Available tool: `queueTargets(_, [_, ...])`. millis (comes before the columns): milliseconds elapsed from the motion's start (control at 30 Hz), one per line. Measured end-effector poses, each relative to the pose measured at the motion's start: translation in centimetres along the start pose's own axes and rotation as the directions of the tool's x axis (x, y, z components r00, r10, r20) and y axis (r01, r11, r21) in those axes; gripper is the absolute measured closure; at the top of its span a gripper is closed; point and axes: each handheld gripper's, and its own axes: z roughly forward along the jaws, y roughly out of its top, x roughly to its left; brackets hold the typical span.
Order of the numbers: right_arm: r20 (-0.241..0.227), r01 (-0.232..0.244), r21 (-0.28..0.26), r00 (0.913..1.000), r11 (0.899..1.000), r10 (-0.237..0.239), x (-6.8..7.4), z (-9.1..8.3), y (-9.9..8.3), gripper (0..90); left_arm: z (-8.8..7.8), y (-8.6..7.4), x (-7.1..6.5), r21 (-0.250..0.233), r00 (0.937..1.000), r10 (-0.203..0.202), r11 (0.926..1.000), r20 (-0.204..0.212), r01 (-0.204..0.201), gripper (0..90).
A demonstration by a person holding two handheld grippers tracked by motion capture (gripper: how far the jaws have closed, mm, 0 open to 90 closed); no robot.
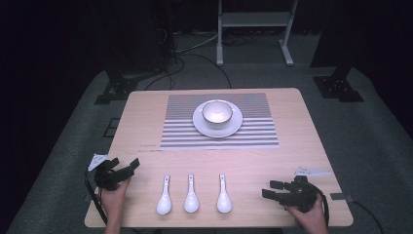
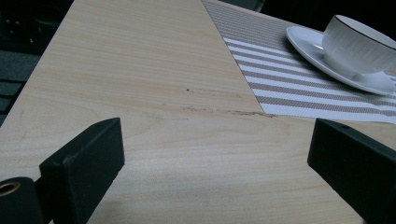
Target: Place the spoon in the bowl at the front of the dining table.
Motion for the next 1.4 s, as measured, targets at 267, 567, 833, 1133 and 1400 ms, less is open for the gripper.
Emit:
queueTargets(267, [-0.003, -0.001, 0.017, 1.0000, 1.000, 0.001, 0.0, 0.0, 0.4, 27.0, 0.0, 0.0, -0.1, 0.000, 1.0000, 0.006, 1.0000, -0.002, -0.006, 2.3])
queueTargets(567, [-0.018, -0.007, 0.035, 0.9998, 0.999, 0.007, 0.4, 0.6, 1.0, 27.0, -0.1, 0.0, -0.1, -0.006, 1.0000, 0.002, 1.0000, -0.004, -0.002, 2.3])
queueTargets(833, [-0.028, 0.001, 0.067, 0.9996, 0.998, 0.001, 0.8, 1.9, 1.5, 27.0, -0.1, 0.0, 0.0, -0.007, 1.0000, -0.001, 1.0000, -0.005, 0.001, 2.3])
queueTargets(1133, [-0.047, -0.003, 0.092, 0.9989, 0.996, 0.007, 1.1, 2.9, 1.8, 27.0, -0.1, -0.1, -0.1, -0.007, 0.9999, 0.003, 1.0000, -0.012, -0.003, 2.3])
queueTargets(1400, [-0.061, 0.001, 0.113, 0.9981, 0.994, 0.006, 1.5, 3.7, 2.2, 27.0, -0.1, -0.1, -0.1, -0.007, 0.9999, 0.005, 1.0000, -0.010, -0.005, 2.3])
